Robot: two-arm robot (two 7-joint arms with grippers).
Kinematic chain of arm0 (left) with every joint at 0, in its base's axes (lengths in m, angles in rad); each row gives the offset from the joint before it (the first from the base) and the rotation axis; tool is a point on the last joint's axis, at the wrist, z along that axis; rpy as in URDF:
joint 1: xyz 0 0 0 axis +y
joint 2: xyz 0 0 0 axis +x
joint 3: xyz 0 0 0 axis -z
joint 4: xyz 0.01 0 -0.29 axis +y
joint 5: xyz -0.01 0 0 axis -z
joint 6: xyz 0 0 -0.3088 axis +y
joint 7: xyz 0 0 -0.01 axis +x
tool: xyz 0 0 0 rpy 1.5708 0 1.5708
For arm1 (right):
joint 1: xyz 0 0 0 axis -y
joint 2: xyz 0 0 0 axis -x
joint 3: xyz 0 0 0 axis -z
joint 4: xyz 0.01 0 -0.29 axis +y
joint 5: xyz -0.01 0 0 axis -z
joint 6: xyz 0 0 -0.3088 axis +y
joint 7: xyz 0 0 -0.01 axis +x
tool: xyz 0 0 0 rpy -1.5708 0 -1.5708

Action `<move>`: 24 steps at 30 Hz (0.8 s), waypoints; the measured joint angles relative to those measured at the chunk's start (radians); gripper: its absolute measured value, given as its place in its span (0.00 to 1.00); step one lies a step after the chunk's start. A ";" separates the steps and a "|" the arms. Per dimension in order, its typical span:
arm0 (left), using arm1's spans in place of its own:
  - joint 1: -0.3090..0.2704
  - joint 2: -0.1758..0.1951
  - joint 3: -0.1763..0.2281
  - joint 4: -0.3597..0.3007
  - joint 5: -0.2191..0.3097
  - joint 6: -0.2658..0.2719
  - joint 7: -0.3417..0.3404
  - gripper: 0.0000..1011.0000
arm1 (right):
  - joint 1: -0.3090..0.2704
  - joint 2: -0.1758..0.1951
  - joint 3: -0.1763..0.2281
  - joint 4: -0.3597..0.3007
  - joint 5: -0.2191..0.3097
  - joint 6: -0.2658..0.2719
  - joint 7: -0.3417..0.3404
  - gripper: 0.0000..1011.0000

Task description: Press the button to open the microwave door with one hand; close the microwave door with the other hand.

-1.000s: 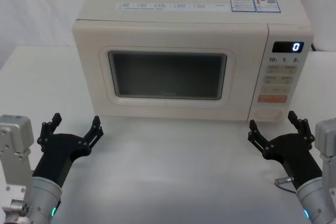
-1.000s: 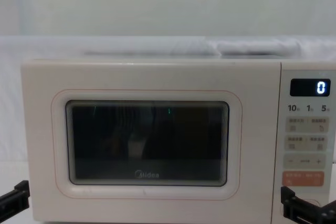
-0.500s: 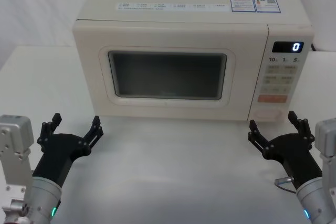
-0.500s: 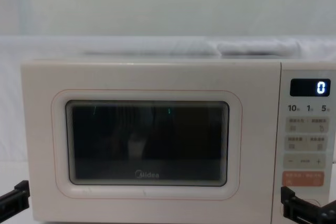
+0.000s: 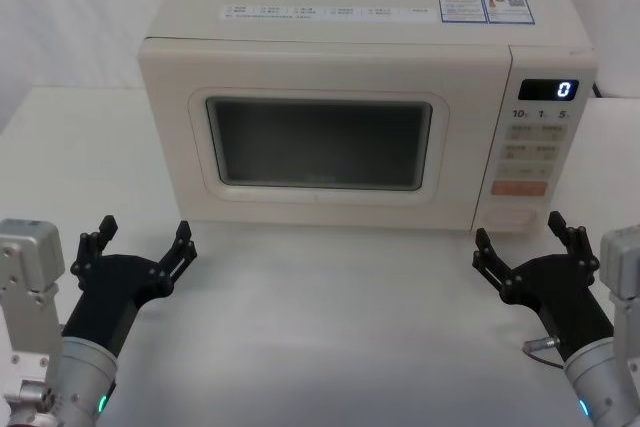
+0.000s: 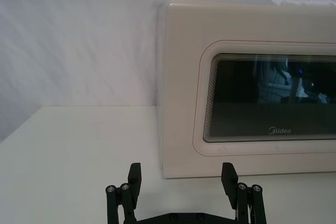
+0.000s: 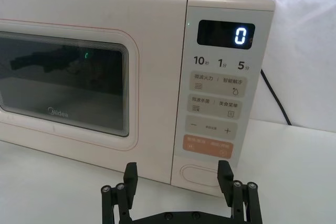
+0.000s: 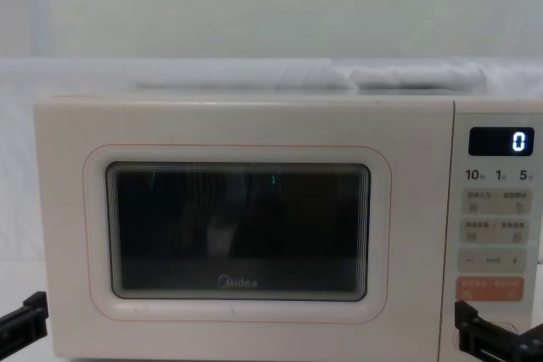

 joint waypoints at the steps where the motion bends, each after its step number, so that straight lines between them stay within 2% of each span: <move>1: 0.000 0.000 0.000 0.000 0.000 0.000 0.000 0.99 | 0.000 0.000 0.000 0.000 0.000 0.000 0.000 0.97; 6: 0.000 0.000 0.000 0.000 0.000 0.000 0.000 0.99 | 0.000 0.000 0.000 0.000 0.000 0.000 0.000 0.87; 9: 0.000 0.000 0.000 0.000 0.000 0.000 0.000 0.99 | 0.000 0.000 0.000 0.000 0.000 0.000 0.000 0.77; 13: 0.000 0.000 0.000 0.000 0.000 0.000 0.000 0.99 | 0.000 0.000 0.000 0.000 0.000 0.000 0.000 0.70; 17: 0.000 0.000 0.000 0.000 0.000 0.000 0.000 0.99 | 0.000 0.000 0.000 0.000 0.000 0.000 0.000 0.53; 19: 0.000 0.000 0.000 0.000 0.000 0.000 0.000 0.99 | 0.000 0.000 0.000 0.000 0.000 0.000 0.000 0.50; 20: 0.000 0.000 0.000 0.000 0.000 0.000 0.000 0.99 | 0.000 0.000 0.000 0.000 0.000 0.000 0.000 0.43; 24: 0.000 0.000 0.000 0.000 0.000 0.000 0.000 0.99 | 0.000 0.000 0.000 0.000 0.000 0.000 0.000 0.30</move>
